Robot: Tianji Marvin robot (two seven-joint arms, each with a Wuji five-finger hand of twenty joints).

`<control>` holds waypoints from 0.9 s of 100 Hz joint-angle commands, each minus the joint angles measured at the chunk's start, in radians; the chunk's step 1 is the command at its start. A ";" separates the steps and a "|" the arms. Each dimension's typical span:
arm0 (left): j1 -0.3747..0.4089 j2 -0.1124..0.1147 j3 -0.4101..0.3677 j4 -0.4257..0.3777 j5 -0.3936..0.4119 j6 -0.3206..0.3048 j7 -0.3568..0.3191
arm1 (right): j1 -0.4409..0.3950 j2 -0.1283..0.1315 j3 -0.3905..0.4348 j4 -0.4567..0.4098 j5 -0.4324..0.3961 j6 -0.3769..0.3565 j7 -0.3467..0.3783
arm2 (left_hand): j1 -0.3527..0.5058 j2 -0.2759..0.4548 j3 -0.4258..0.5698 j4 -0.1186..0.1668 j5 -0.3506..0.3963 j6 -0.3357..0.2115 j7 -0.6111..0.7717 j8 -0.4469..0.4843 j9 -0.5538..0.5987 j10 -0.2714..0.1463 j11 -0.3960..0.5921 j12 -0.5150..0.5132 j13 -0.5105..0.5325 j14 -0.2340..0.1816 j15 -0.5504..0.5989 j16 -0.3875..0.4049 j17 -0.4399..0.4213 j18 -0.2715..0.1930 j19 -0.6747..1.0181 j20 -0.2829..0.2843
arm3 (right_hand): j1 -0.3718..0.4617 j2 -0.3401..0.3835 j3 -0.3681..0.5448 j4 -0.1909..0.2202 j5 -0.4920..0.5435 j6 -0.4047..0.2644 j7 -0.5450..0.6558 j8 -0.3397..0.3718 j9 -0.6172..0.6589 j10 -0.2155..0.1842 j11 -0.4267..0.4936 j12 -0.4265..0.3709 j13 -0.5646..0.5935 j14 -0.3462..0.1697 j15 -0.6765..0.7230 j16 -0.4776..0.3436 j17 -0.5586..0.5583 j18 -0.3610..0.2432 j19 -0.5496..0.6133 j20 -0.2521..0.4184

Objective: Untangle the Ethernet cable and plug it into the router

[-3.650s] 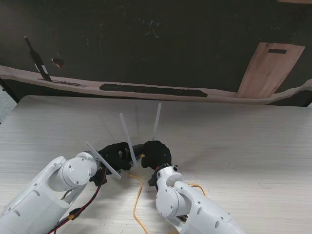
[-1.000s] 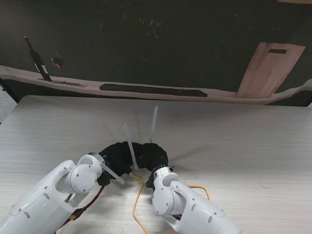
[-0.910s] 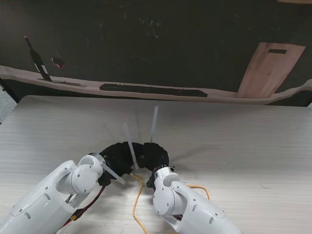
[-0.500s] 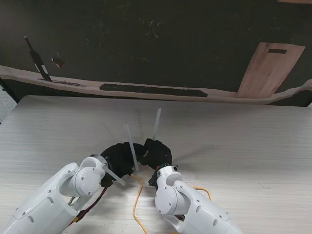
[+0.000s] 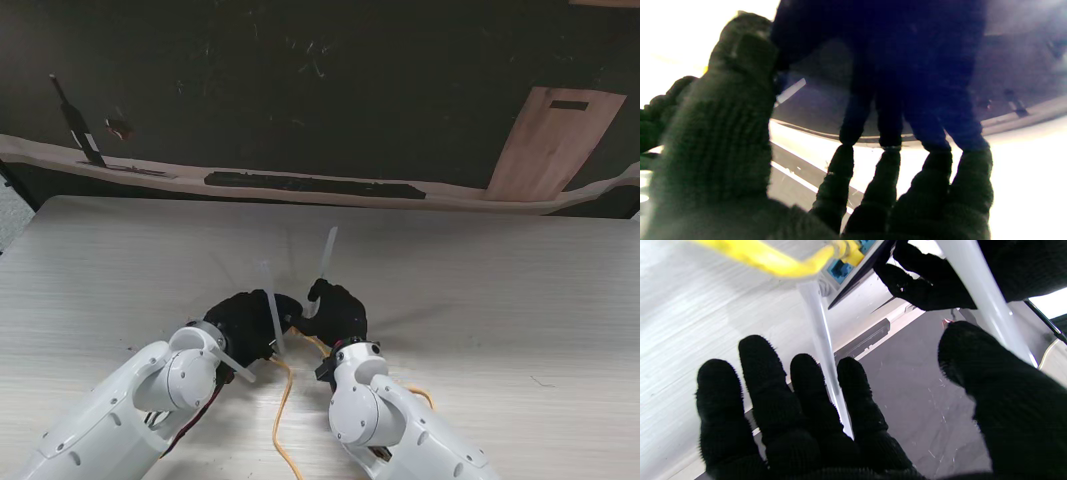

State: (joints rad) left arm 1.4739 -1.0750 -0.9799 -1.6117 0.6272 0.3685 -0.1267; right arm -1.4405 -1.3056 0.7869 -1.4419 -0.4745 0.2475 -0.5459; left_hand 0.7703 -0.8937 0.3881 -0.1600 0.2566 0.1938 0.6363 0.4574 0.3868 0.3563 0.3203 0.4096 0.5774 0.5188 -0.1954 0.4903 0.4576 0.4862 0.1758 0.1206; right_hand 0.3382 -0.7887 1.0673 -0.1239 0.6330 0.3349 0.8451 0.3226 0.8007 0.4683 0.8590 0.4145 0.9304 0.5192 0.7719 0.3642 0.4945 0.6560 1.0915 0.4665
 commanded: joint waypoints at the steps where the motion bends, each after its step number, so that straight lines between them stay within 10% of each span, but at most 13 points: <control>1: 0.049 -0.006 0.024 0.083 -0.015 0.039 -0.034 | -0.020 0.008 0.010 -0.024 -0.001 -0.008 0.009 | 0.333 0.236 0.873 0.118 0.179 -0.003 0.238 0.068 0.225 -0.123 0.407 0.084 0.170 -0.140 0.913 0.067 0.090 -0.133 1.013 0.086 | -0.028 0.024 -0.020 -0.025 -0.019 -0.016 0.003 -0.012 -0.012 0.046 -0.010 -0.014 -0.009 0.030 -0.013 0.000 -0.019 0.042 -0.022 -0.002; 22: 0.041 -0.009 0.043 0.095 0.019 0.056 -0.007 | -0.049 0.016 0.044 -0.051 -0.009 -0.024 -0.002 | 0.325 0.273 0.821 0.139 0.175 -0.002 0.234 0.065 0.220 -0.120 0.406 0.084 0.169 -0.134 0.908 0.069 0.085 -0.132 1.014 0.094 | -0.029 0.036 -0.029 -0.023 -0.024 -0.025 0.003 -0.012 -0.014 0.048 -0.019 -0.016 -0.014 0.033 -0.025 0.000 -0.021 0.042 -0.035 -0.003; 31: 0.041 -0.011 0.048 0.102 0.039 0.058 0.013 | -0.061 0.018 0.058 -0.059 -0.013 -0.036 -0.015 | 0.298 0.341 0.699 0.234 0.172 0.002 0.228 0.062 0.217 -0.115 0.404 0.083 0.169 -0.123 0.900 0.077 0.080 -0.137 1.009 0.120 | -0.030 0.038 -0.030 -0.022 -0.023 -0.023 0.004 -0.012 -0.013 0.049 -0.020 -0.017 -0.016 0.033 -0.027 0.001 -0.021 0.042 -0.036 -0.002; 38: 0.042 -0.015 0.050 0.107 0.052 0.059 0.037 | -0.069 0.019 0.069 -0.065 -0.017 -0.045 -0.024 | 0.240 0.371 0.615 0.256 0.165 0.010 0.217 0.056 0.223 -0.106 0.372 0.129 0.152 -0.121 0.912 0.071 0.072 -0.171 0.987 0.219 | -0.028 0.038 -0.029 -0.022 -0.023 -0.022 0.004 -0.012 -0.013 0.050 -0.021 -0.017 -0.012 0.033 -0.027 0.001 -0.021 0.042 -0.037 -0.001; 50: 0.048 -0.022 0.053 0.113 0.074 0.062 0.079 | -0.081 0.021 0.085 -0.073 -0.021 -0.059 -0.038 | 0.113 0.407 0.570 0.240 0.130 0.029 0.194 0.044 0.170 -0.099 0.376 0.106 0.097 -0.124 0.944 0.045 0.039 -0.167 0.972 0.340 | -0.029 0.042 -0.027 -0.021 -0.022 -0.022 0.004 -0.012 -0.013 0.050 -0.021 -0.016 -0.013 0.033 -0.029 0.002 -0.021 0.042 -0.038 0.000; 90: 0.092 -0.026 0.032 0.088 0.139 0.070 0.144 | -0.102 0.022 0.107 -0.087 -0.024 -0.087 -0.062 | -0.064 0.396 0.509 0.189 -0.037 0.061 0.080 -0.025 -0.052 -0.098 0.326 0.044 -0.159 -0.111 0.884 0.021 -0.234 -0.158 0.947 0.440 | -0.031 0.068 -0.018 -0.017 -0.025 -0.025 0.007 -0.011 -0.020 0.046 -0.022 -0.016 -0.022 0.030 -0.035 0.004 -0.023 0.042 -0.042 -0.001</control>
State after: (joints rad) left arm 1.5193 -1.1132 -0.9525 -1.5707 0.7622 0.4190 0.0480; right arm -1.5321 -1.2841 0.8924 -1.5167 -0.4980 0.1730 -0.6134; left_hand 0.5492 -0.6691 0.2727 -0.1078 0.2049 0.1960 0.7026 0.4409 0.3053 0.2777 0.5554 0.4353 0.3567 0.4705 0.4580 0.4619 0.2173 0.4319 0.8206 0.4378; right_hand 0.3379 -0.7459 1.0581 -0.1240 0.6331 0.3296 0.8452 0.3226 0.8049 0.4796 0.8503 0.4062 0.9202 0.5301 0.7424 0.3642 0.4845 0.6564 1.0682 0.4665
